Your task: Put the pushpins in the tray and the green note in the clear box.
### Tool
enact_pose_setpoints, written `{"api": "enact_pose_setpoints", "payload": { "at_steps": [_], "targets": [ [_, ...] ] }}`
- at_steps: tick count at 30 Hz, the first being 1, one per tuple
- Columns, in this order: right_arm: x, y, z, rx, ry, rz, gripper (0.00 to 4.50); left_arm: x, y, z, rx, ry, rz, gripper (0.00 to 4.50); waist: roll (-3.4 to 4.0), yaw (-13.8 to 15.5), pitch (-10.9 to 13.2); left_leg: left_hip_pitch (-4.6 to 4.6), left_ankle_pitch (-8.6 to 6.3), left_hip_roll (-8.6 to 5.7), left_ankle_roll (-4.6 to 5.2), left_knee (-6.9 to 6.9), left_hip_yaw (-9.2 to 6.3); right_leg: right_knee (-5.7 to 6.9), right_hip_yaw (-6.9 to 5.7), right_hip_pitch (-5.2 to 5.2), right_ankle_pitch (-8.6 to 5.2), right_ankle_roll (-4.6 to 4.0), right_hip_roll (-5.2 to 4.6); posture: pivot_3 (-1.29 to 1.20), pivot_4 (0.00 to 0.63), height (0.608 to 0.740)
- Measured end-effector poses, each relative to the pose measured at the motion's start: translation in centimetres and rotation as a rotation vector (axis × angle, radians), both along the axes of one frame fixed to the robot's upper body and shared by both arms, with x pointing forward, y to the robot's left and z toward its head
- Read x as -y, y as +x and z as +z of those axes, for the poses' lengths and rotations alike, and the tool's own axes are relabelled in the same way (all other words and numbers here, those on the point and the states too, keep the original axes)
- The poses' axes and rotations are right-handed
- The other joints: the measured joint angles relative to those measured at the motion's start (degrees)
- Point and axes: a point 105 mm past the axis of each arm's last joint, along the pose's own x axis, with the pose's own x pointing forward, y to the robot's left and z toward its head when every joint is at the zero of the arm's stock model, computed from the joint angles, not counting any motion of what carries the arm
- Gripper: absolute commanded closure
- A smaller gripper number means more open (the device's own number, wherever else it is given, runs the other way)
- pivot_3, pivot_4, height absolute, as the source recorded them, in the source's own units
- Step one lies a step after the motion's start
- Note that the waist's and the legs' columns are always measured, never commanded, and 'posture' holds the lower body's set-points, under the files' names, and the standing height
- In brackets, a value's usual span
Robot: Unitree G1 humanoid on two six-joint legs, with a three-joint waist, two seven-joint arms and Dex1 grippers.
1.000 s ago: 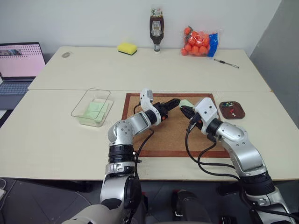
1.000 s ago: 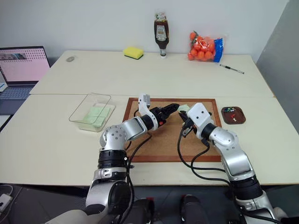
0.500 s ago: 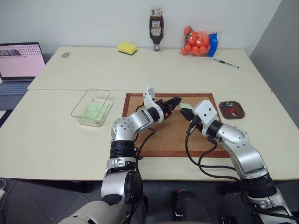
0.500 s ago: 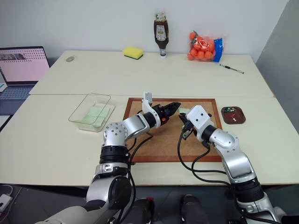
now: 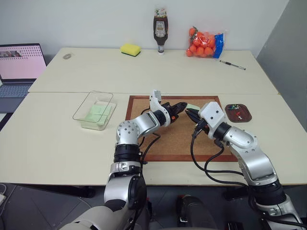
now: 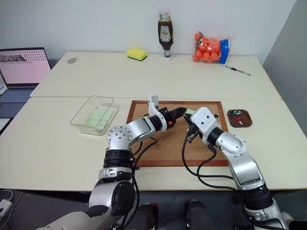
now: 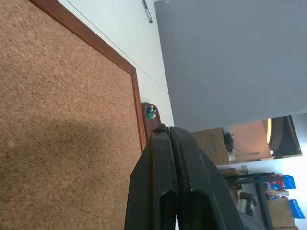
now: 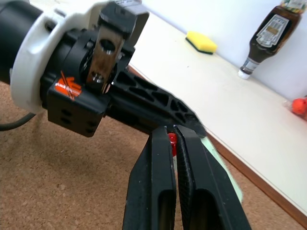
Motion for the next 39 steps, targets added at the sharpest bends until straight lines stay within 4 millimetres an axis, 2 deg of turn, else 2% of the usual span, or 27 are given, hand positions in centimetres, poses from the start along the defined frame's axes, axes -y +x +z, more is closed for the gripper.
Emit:
{"api": "enact_pose_setpoints", "payload": {
  "at_steps": [9,11,13,15,17,20,22,26,32,36,39],
  "targets": [
    [1.0,-0.5,1.5,0.055,0.065,-0.057,4.50,-0.1,0.1,-0.8,0.004,0.039,0.027,4.43,0.00,-0.04,0.00,0.02,0.00,0.01,0.00,0.00,-0.01,0.01,0.00,0.01,0.00,0.00,0.01,0.00,0.150,0.740],
    [1.8,-0.5,2.0,0.066,0.094,-0.096,4.50,0.1,0.0,-1.0,0.021,0.057,0.021,4.43,0.00,-0.04,0.00,0.01,0.00,0.00,0.00,-0.01,0.00,0.00,0.01,0.00,0.00,0.00,0.00,0.00,0.150,0.740],
    [3.5,-0.5,2.2,0.057,0.127,-0.168,4.50,0.0,-0.4,-1.0,0.082,0.086,0.027,4.43,0.00,0.02,0.00,-0.01,0.00,0.01,-0.01,-0.02,0.01,-0.03,0.03,0.00,0.00,0.00,-0.01,0.00,0.150,0.740],
    [5.6,-0.3,1.9,0.023,0.157,-0.253,4.50,-0.6,-0.7,-1.0,0.190,0.172,0.034,4.43,0.00,0.02,0.00,-0.02,0.00,0.01,-0.01,-0.03,0.03,-0.03,0.08,-0.03,0.00,-0.01,-0.02,0.00,0.150,0.740],
    [8.7,0.0,1.1,-0.032,0.204,-0.385,4.50,-1.4,-1.7,-0.7,0.414,0.354,0.006,4.43,0.01,-0.03,0.00,0.02,0.00,0.04,-0.03,-0.07,0.05,0.01,0.12,-0.05,-0.03,-0.06,-0.02,0.00,0.150,0.740],
    [12.2,0.7,0.2,-0.077,0.242,-0.537,4.50,-1.2,-3.0,-0.4,0.602,0.471,-0.039,4.43,0.03,0.16,-0.02,0.05,0.00,0.04,-0.01,-0.04,0.03,0.05,0.09,-0.02,-0.05,-0.14,-0.05,0.00,0.150,0.740],
    [14.0,1.7,-0.6,-0.114,0.272,-0.613,4.50,-0.4,-3.8,-0.5,0.668,0.491,-0.067,4.43,0.03,0.15,-0.02,0.04,0.00,0.02,0.01,0.01,0.05,0.06,0.09,-0.01,-0.08,-0.20,-0.05,0.00,0.150,0.740],
    [15.7,3.2,-1.3,-0.159,0.312,-0.678,4.50,-0.3,-3.9,-0.5,0.700,0.507,-0.066,4.43,0.03,-0.07,-0.02,0.04,0.01,0.02,0.04,0.00,0.08,0.06,0.09,-0.02,-0.02,-0.11,0.00,0.00,0.150,0.740],
    [17.8,6.1,-3.6,-0.243,0.333,-0.741,4.50,-0.5,-3.7,-0.4,0.720,0.528,-0.048,4.43,0.04,-0.04,-0.01,-0.04,0.00,0.01,0.05,-0.05,0.09,0.01,0.07,-0.05,-0.04,-0.10,0.02,0.00,0.150,0.740],
    [18.3,7.5,-4.0,-0.252,0.349,-0.754,4.50,-0.7,-3.5,-0.3,0.721,0.530,-0.039,4.43,0.03,-0.05,-0.01,-0.05,0.00,0.00,0.05,-0.04,0.11,0.00,0.09,-0.04,-0.04,-0.10,0.00,0.00,0.150,0.740],
    [18.5,7.9,-4.7,-0.271,0.360,-0.766,3.76,-1.0,-3.4,-0.3,0.721,0.531,-0.031,4.50,0.03,-0.05,-0.01,-0.04,0.00,0.01,0.05,-0.04,0.10,0.01,0.08,-0.03,-0.04,-0.10,0.01,0.00,0.150,0.740]
  ]
}}
